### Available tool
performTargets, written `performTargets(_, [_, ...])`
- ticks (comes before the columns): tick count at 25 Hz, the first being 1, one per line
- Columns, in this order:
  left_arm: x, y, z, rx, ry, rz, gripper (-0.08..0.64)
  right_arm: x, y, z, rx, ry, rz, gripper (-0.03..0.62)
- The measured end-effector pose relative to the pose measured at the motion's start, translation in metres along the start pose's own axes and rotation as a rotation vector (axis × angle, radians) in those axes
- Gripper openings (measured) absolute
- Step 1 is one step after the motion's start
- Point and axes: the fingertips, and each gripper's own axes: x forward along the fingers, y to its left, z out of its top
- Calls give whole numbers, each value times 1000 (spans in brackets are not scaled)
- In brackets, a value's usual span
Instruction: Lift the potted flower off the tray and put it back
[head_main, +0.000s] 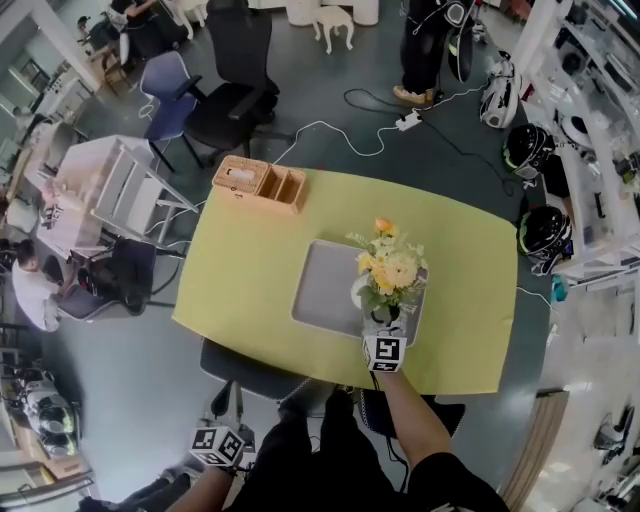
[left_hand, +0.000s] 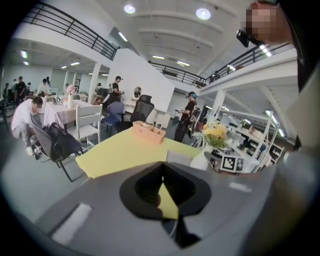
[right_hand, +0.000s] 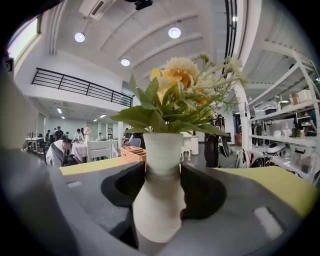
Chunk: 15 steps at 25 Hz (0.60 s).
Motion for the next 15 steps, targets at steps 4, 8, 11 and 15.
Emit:
performTargets(4, [-5,-1,-1,1,3,1,8,-2,2,4,-14,13,14,227])
performTargets(8, [-9,-1,-2,4,4,-2,8,-4,3,4,-17,15,14,227])
performTargets(11, [-10,-2,-4,10,0,-13,8,-6,6,2,-20,23,12,227])
performTargets(15, [-13,-4,-4,14,1,-19,8,-11,7,0,-31,36,7,228])
